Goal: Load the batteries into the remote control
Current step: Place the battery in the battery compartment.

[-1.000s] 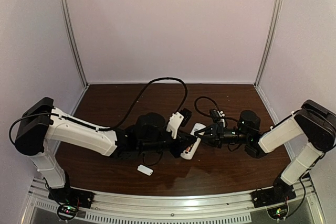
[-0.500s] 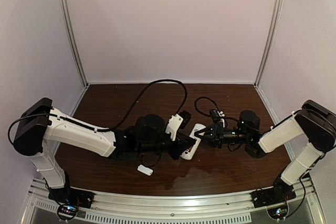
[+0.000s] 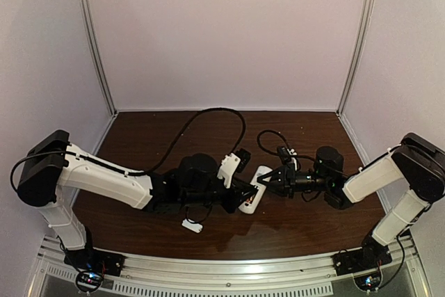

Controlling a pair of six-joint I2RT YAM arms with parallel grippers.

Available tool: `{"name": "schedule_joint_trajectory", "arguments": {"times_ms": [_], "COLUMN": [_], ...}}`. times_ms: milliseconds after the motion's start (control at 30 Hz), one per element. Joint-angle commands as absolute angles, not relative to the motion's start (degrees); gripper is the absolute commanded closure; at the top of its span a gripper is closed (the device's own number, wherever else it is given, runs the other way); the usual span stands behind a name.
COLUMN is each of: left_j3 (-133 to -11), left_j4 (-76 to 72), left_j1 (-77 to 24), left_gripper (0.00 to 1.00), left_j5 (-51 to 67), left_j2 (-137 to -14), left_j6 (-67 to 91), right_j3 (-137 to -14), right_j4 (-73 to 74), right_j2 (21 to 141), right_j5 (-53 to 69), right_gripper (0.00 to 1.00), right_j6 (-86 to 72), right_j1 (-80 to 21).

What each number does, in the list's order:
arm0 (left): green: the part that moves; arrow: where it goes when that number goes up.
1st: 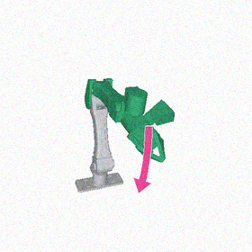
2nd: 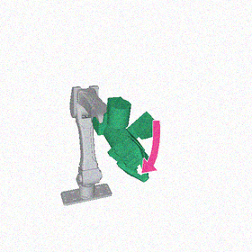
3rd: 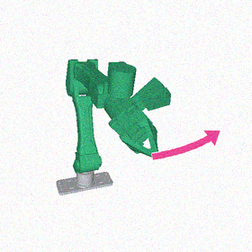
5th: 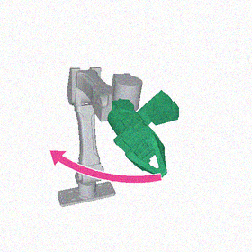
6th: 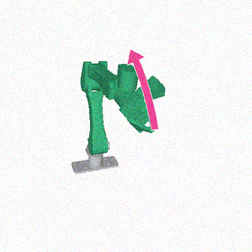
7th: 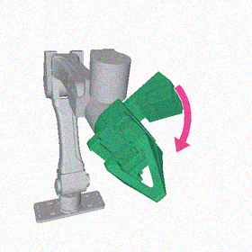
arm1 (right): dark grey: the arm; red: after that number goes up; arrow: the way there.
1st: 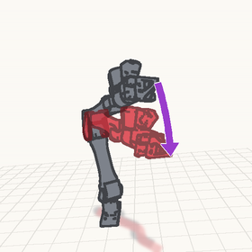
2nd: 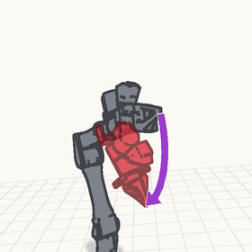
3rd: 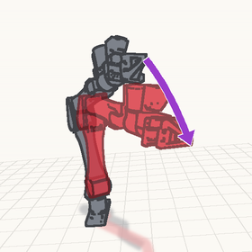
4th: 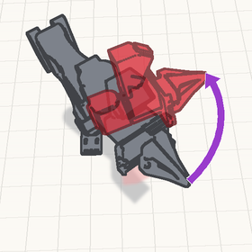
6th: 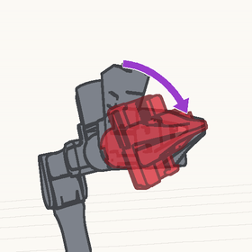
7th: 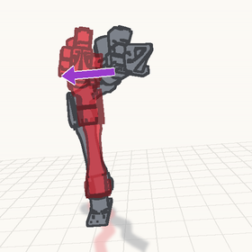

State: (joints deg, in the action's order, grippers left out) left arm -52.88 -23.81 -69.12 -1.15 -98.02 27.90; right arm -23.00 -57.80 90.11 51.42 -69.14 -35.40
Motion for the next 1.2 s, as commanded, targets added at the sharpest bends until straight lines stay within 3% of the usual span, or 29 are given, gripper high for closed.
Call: {"name": "schedule_joint_trajectory", "arguments": {"times_ms": [0,467,633,800,1000,1167], "left_j3": [-52.92,-54.97,-53.36,-49.54,-51.99,-53.84], "left_j4": [-18.3,-14.85,-14.84,-16.26,-9.35,-5.59], "left_j1": [-68.95,-68.91,-68.63,-68.64,-68.93,-70.14], "left_gripper": [0.8,0.73,0.55,0.5,0.6,0.69], "left_j5": [-4.64,-5.91,-5.28,1.01,7.74,6.39], "left_j2": [-97.47,-97.15,-92.15,-85.26,-85.16,-86.73], "left_j6": [28.46,27.51,21.77,4.92,-11.33,-20.56], "right_j3": [-24.84,-24.52,-25.15,-26.45,-27.59,-28.63], "right_j4": [-59.23,-57.41,-50.4,-43.83,-39.83,-37.21], "right_j2": [87.66,86.82,85.55,84.29,83.68,83.42], "right_j5": [52.25,52.51,52.0,52.31,53.98,55.14], "right_gripper": [1.0,1.0,1.0,1.0,1.0,1.0], "right_j6": [-68.56,-67.14,-61.92,-56.82,-54.21,-52.82], "right_j1": [-35.38,-35.46,-35.6,-35.98,-37.27,-38.88]}}
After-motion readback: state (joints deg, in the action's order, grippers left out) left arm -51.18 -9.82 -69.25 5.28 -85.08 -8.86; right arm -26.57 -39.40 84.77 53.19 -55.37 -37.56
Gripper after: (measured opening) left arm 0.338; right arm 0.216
